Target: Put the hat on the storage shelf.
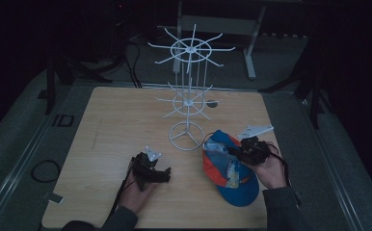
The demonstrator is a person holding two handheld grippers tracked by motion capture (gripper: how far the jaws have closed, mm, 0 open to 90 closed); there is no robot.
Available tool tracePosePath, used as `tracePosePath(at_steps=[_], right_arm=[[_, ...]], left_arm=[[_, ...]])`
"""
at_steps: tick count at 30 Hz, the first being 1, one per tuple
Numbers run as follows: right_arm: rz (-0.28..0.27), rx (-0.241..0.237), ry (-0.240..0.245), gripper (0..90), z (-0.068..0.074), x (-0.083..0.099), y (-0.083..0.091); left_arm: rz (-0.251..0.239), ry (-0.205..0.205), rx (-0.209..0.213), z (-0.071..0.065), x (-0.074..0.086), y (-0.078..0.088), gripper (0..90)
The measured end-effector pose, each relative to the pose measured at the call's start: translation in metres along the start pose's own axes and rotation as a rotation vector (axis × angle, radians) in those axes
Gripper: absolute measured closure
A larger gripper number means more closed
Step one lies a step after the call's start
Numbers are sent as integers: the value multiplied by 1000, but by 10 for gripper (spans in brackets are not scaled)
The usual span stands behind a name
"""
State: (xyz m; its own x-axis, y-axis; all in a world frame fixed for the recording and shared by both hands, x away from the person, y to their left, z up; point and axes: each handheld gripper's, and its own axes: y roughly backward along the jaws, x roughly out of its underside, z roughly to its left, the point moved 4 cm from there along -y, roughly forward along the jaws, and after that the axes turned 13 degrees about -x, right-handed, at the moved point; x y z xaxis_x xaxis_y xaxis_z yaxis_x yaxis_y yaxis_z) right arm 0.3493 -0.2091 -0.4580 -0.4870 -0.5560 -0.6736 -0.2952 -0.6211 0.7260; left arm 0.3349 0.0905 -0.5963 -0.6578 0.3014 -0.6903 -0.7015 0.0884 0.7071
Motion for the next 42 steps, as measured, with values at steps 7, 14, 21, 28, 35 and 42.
tracePosePath(at_steps=[7,14,21,28,35,42], right_arm=[[-28,-9,-3,882,3,0,10],[-49,-10,1,882,5,-1,15],[-90,4,16,883,10,-5,23],[-106,16,31,883,14,-7,25],[-134,20,37,882,17,-8,32],[-169,35,34,882,17,-7,39]], left_arm=[[0,0,0,0,0,0,26],[-2,3,0,0,0,0,26],[-3,1,-1,0,0,0,26],[-3,1,-1,0,0,0,26],[-4,2,-2,0,0,0,26],[-4,1,-2,0,0,0,26]])
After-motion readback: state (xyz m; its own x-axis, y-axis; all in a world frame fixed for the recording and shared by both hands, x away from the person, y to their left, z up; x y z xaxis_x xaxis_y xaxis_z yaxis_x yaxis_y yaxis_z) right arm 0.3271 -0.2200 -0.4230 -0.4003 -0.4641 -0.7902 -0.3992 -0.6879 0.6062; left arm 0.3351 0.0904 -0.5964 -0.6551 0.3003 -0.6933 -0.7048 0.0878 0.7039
